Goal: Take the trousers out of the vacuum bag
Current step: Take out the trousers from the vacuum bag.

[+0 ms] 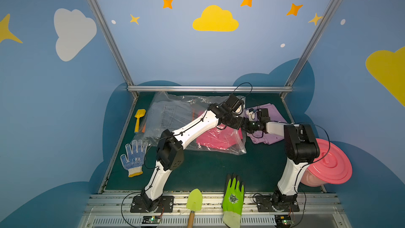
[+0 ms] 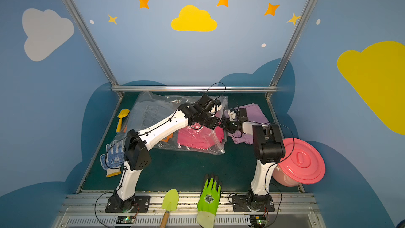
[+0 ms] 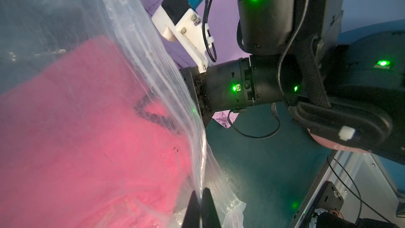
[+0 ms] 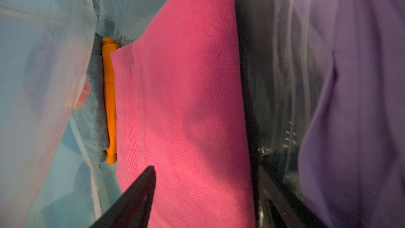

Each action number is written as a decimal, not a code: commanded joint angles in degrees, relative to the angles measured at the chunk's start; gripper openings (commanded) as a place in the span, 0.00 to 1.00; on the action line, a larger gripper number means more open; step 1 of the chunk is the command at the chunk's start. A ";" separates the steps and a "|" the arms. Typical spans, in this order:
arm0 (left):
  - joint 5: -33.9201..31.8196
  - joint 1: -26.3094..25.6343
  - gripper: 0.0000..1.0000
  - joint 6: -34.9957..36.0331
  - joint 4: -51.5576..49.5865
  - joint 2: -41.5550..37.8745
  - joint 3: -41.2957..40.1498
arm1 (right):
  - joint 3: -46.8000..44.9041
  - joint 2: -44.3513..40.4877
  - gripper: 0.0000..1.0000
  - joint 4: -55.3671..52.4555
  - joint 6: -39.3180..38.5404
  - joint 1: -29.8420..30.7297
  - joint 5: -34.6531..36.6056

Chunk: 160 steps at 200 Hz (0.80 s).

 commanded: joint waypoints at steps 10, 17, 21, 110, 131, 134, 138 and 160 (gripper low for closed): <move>-0.11 -0.31 0.05 0.53 -0.09 -2.35 -0.69 | 2.77 2.42 0.73 -2.43 -2.78 0.34 0.15; -0.10 -0.28 0.05 0.46 0.10 -2.57 -0.84 | 2.90 2.65 0.73 -2.48 -2.76 0.43 0.13; -0.10 -0.39 0.05 0.52 0.20 -2.68 -1.01 | 2.98 2.79 0.73 -2.38 -2.83 0.36 0.04; -0.27 -0.37 0.05 0.80 1.23 -3.24 -2.61 | 3.90 5.47 0.62 -2.88 -4.28 0.87 -4.23; -0.15 -0.41 0.05 0.65 1.32 -3.21 -2.56 | 3.98 5.85 0.60 -3.16 -4.68 1.00 -5.05; -0.15 -0.42 0.05 0.67 1.36 -3.20 -2.57 | 3.96 5.88 0.60 -3.12 -4.76 1.04 -5.28; -0.09 -0.40 0.05 0.62 1.41 -3.21 -2.57 | 3.95 6.00 0.59 -3.02 -4.74 1.02 -5.49; -0.10 -0.42 0.05 0.66 1.28 -3.29 -2.57 | 4.04 6.59 0.56 -2.50 -4.07 1.13 -6.68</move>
